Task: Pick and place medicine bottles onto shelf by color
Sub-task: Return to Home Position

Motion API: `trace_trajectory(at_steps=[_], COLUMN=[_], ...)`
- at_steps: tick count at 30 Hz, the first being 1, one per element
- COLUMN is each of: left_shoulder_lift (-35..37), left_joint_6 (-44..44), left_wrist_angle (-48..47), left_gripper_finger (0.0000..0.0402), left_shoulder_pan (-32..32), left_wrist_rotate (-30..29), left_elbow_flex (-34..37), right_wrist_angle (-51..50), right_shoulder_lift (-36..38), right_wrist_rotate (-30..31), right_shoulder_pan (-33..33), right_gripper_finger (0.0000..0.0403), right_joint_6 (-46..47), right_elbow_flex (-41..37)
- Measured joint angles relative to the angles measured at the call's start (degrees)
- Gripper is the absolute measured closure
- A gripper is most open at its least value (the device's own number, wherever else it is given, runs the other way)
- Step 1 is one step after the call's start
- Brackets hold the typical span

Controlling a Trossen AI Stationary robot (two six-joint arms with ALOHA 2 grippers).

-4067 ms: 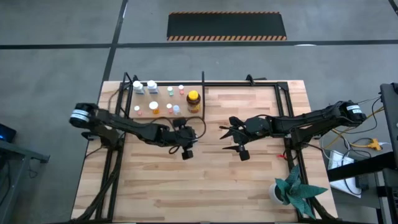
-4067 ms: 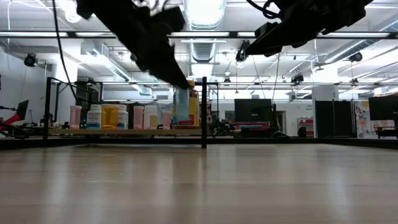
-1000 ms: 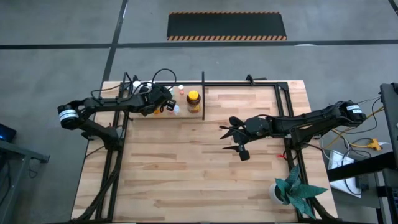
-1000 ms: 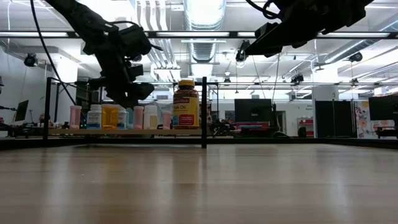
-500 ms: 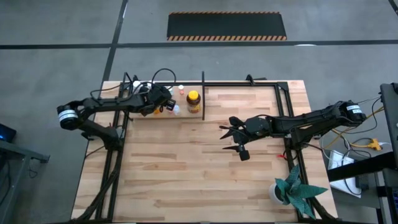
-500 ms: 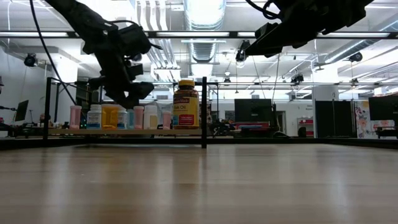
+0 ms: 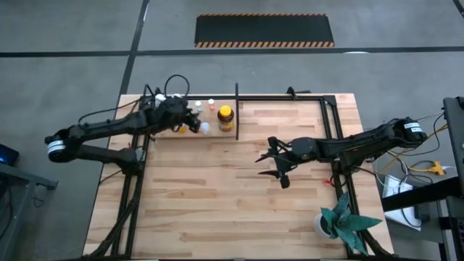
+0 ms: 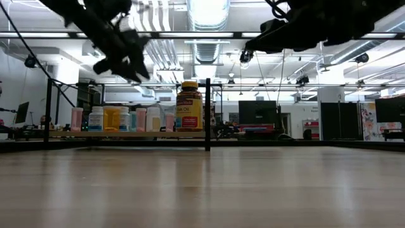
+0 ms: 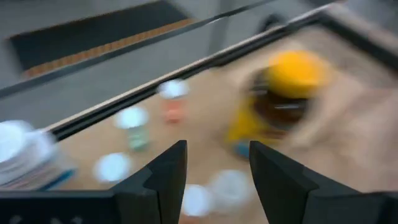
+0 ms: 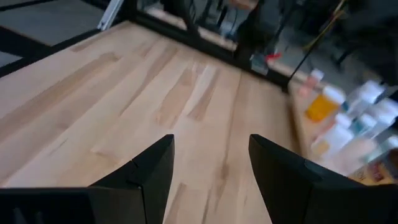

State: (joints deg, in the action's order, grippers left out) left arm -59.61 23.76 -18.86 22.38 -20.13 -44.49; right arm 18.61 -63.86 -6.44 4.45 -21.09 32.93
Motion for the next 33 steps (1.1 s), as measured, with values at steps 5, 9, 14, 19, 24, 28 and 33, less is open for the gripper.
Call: trace_trajectory(at_steps=[5, 9, 14, 19, 24, 28, 33], left_shoulder_lift=[3.53, 2.18, 1.18, 3.54, 10.25, 19.22, 32.37], left_joint_6=[-0.32, -5.65, -19.48, -26.27, -26.19, -27.13, -27.19], left_wrist_angle=[3.51, 8.81, 9.44, 9.39, 9.35, 10.35, 14.44], left_gripper_finger=[0.0245, 0.0245, 0.0245, 0.0252, 0.0287, 0.0323, 0.0365], left_shoulder_pan=[-14.20, -29.74, -47.95, -58.05, -58.31, -57.99, -57.97], left_wrist_rotate=[-1.25, -5.42, -6.58, -13.36, -15.27, -15.20, -15.22], left_elbow_flex=[0.00, 0.00, 0.00, 1.06, 6.44, 13.65, 22.74], right_wrist_angle=[6.21, 6.79, 5.62, 5.82, 9.64, 13.97, 13.73], right_shoulder_lift=[1.20, 3.72, 8.02, 13.20, 18.10, 22.58, 29.37], right_wrist_rotate=[0.11, 0.08, 0.31, 0.45, 0.44, 0.43, 0.46], right_shoulder_pan=[-1.87, -2.91, -3.02, -3.01, -3.02, -3.65, -4.86], right_gripper_finger=[0.0204, 0.0204, 0.0204, 0.0204, 0.0204, 0.0204, 0.0204], right_joint_6=[-1.89, -1.51, -1.83, -2.54, -4.49, -6.03, -5.54], right_elbow_flex=[-3.31, -4.23, -6.77, -9.88, -13.68, -17.03, -20.89])
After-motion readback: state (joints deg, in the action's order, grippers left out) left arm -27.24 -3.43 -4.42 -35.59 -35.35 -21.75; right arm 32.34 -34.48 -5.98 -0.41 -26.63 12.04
